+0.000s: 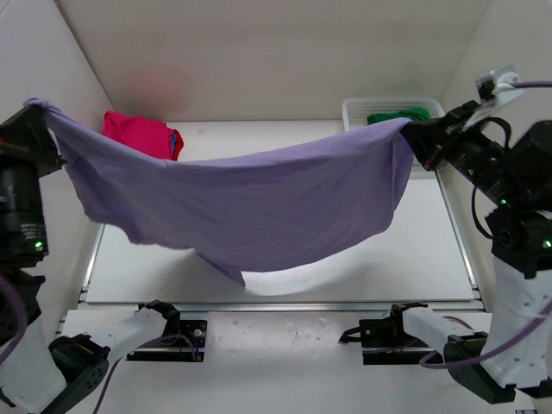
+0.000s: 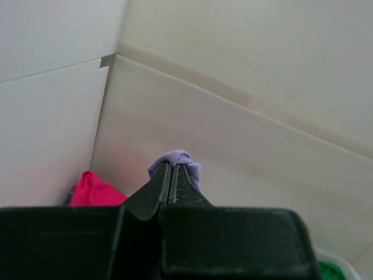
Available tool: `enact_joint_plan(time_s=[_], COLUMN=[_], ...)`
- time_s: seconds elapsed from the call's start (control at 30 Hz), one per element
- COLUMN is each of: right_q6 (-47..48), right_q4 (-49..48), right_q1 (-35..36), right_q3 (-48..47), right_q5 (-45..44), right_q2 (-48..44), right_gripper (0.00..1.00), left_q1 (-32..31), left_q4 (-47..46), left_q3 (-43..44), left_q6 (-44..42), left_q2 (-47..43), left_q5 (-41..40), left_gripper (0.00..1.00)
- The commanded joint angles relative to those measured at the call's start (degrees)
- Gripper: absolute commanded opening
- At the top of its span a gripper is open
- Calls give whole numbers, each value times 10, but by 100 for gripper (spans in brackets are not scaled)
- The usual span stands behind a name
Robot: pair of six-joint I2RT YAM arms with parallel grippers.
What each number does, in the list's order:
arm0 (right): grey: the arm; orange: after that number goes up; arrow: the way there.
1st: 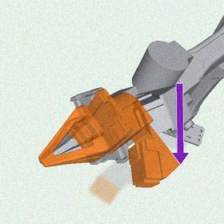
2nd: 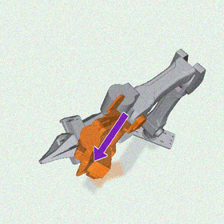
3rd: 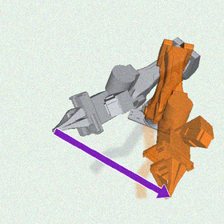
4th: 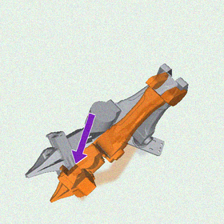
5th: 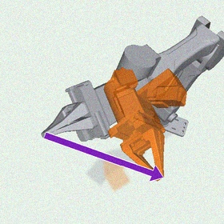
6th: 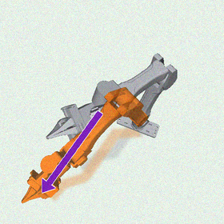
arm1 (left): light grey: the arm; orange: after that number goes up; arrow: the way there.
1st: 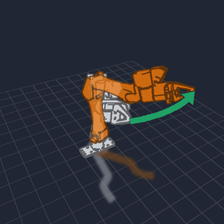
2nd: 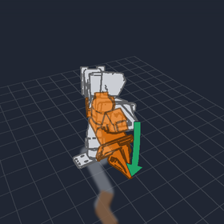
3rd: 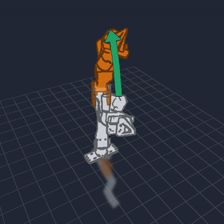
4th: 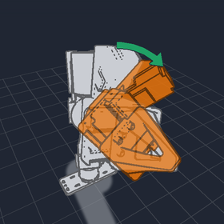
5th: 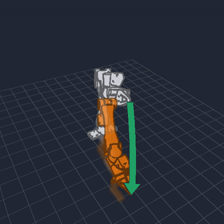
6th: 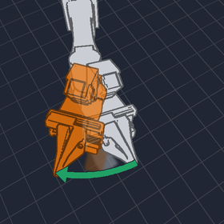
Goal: Fold and stack the t-shirts
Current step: Flatten out the tshirt
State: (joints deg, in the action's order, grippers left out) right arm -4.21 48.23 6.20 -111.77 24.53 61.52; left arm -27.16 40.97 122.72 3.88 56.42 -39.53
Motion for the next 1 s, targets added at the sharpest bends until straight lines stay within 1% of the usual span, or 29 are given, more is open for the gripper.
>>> enact_joint_plan(time_s=[0.0,0.03,0.07,0.1,0.13,0.17,0.2,0.23,0.3,0.33,0.4,0.43,0.47,0.5,0.53,0.57,0.6,0.63,0.67,0.7,0.73,0.8,0.9,0.93,0.97], right_q6=[-9,-6,-1,2,12,23,25,31,38,53,74,81,88,84,79,54,42,50,62,65,72,84,90,91,94], right_q4=[-22,-28,-29,-31,-25,-31,-37,-43,-56,-59,-69,-68,-57,-43,-65,-122,-145,-148,-154,-174,-187,-228,-216,-206,-192], right_q1=[-5,5,22,34,43,57,64,60,58,58,57,54,48,44,32,6,0,-4,1,0,-2,-5,-12,-15,-17], right_q3=[33,45,53,60,65,66,66,61,32,21,-62,-96,-189,-310,-328,-309,-324,-340,-367,-364,-355,-296,-281,-279,-275], right_q5=[35,24,1,-15,-39,-49,-68,-71,-77,-88,-116,-130,-131,-133,-117,-83,-84,-100,-123,-129,-129,-148,-148,-145,-143], right_q2=[63,82,101,112,138,147,174,196,240,271,331,380,432,468,506,496,495,499,499,486,477,434,425,425,426], right_gripper=[0,1,0,0,1,0,0,0,0,0,0,0,0,0,0,0,0,0,0,0,0,0,0,0,0], left_q1=[25,39,84,138,167,204,189,181,190,199,204,206,213,218,221,227,228,237,236,240,246,250,249,242,237], left_q4=[41,49,60,63,64,54,33,24,12,12,0,-16,-26,-16,14,32,-28,-73,-83,-80,-88,-105,-98,-97,-99], left_q3=[-37,-65,-94,-113,-150,-194,-212,-243,-252,-239,-180,-160,-104,-5,58,194,161,145,152,182,191,191,179,166,135], left_q6=[21,35,53,60,78,91,93,90,82,82,65,61,62,58,55,49,51,57,59,54,49,58,54,49,44], left_q2=[55,69,84,90,104,112,119,134,175,210,270,306,348,400,434,494,477,468,462,464,463,435,410,401,380], left_q5=[44,81,106,168,240,262,273,249,257,276,264,262,275,275,284,278,295,310,314,305,297,299,289,290,275], left_gripper=[0,0,0,0,0,0,0,0,0,0,0,0,0,0,0,0,0,0,0,0,0,0,0,0,0])
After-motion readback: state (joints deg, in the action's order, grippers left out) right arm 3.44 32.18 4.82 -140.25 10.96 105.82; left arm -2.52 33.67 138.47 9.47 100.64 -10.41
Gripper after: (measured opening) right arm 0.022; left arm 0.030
